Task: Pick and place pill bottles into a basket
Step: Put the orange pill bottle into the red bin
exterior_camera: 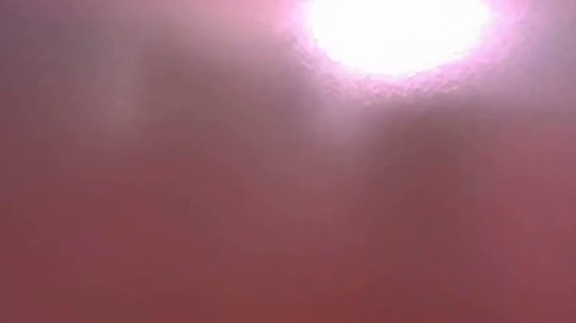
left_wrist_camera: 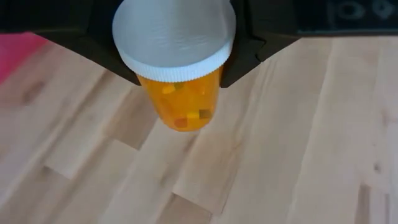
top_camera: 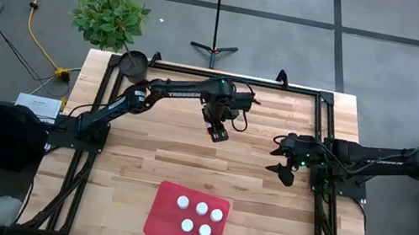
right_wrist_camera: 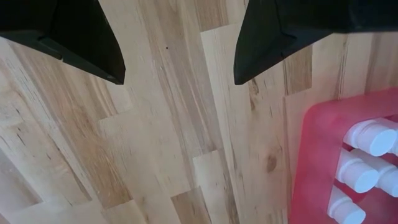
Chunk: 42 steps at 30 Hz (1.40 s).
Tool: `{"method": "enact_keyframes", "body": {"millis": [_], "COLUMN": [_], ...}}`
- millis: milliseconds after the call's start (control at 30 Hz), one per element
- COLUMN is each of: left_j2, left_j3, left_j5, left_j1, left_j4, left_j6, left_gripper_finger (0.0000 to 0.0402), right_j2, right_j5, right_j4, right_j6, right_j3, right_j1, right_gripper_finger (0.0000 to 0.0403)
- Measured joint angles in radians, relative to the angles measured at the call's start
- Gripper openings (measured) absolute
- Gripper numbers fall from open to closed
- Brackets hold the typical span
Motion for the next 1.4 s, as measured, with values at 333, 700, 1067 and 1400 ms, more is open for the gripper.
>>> {"method": "enact_keyframes", "body": {"millis": [333, 700, 1067, 1400], "left_j2": [-0.133, -0.244, -0.260, -0.261], "left_j3": [0.000, 0.000, 0.000, -0.020], "left_j5": [0.061, 0.113, 0.085, -0.013], "left_j1": [-0.029, -0.166, -0.398, -0.617], "left_j4": [-0.030, -0.030, -0.030, 0.007], "left_j6": [-0.002, -0.011, -0.125, -0.321], "left_gripper_finger": [0.0231, 0.0248, 0.0224, 0.0236], "right_j2": [0.000, 0.000, 0.000, 0.000], "right_j5": [-0.007, -0.006, -0.013, -0.016], "right_j4": [-0.001, -0.001, 0.000, 0.002], "right_j6": [-0.002, -0.008, -0.018, -0.017], "right_j3": [0.000, 0.000, 0.000, 0.000], "right_j1": [0.000, 0.000, 0.000, 0.000], "right_gripper_finger": [0.0291, 0.0291, 0.0291, 0.0291]}}
